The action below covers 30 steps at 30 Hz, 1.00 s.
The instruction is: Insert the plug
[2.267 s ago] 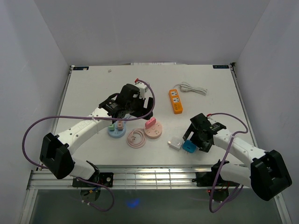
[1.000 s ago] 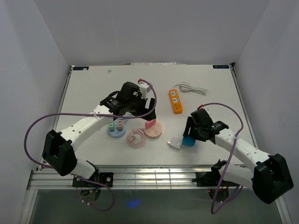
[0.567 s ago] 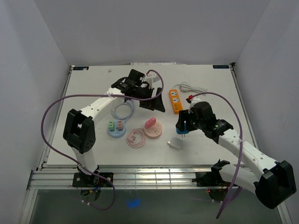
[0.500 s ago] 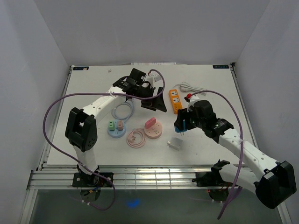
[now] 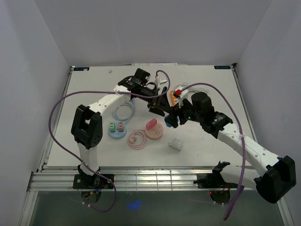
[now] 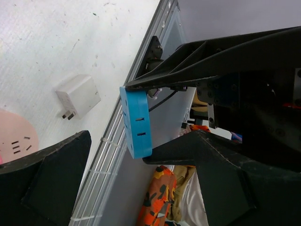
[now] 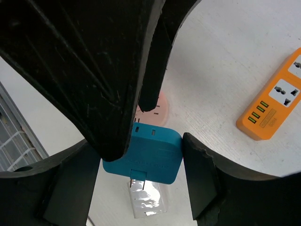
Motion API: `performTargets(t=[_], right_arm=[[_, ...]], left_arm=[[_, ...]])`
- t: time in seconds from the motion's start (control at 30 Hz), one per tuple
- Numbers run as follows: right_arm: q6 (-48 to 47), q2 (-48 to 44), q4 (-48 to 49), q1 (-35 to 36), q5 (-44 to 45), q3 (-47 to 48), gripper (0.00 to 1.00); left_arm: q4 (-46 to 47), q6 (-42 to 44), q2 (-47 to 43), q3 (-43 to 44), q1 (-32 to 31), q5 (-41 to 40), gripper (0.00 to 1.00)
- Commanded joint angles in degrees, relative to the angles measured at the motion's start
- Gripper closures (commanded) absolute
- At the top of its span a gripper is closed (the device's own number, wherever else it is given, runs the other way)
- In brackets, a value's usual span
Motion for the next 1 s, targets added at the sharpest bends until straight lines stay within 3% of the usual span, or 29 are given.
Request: performTargets(t=[0.0,0.23,0.5,0.8,0.97], right_arm=[[-2.9,1.2,1.6,0.5,-1.9,3.9,0.49],[-3.7,3.3,-0.3,1.1,-1.3,6.1,0.50],[-3.7,4.3,-0.6,1.2,-0.8,6.5,0.51],[-3.4,5.2,-0.7,1.5,-0.4,7.1,0.52],[-2.9,5.2,-0.3,1.7,-0.3,6.9,0.52]], left_arm=[[-0.4,0.3,-0.5,-0.6,-0.6,4.2,0.02],[-0.7,0.9,0.7,-1.5,-1.8,4.3,0.10],[-1.1,1.7,2.4,-3.0,-2.8,3.7,0.26],[-1.1,1.6,3.5,-3.1,-3.5,2.4,0.34],[0.1,0.9,3.6,-3.8,-3.5,2.5,0.51]])
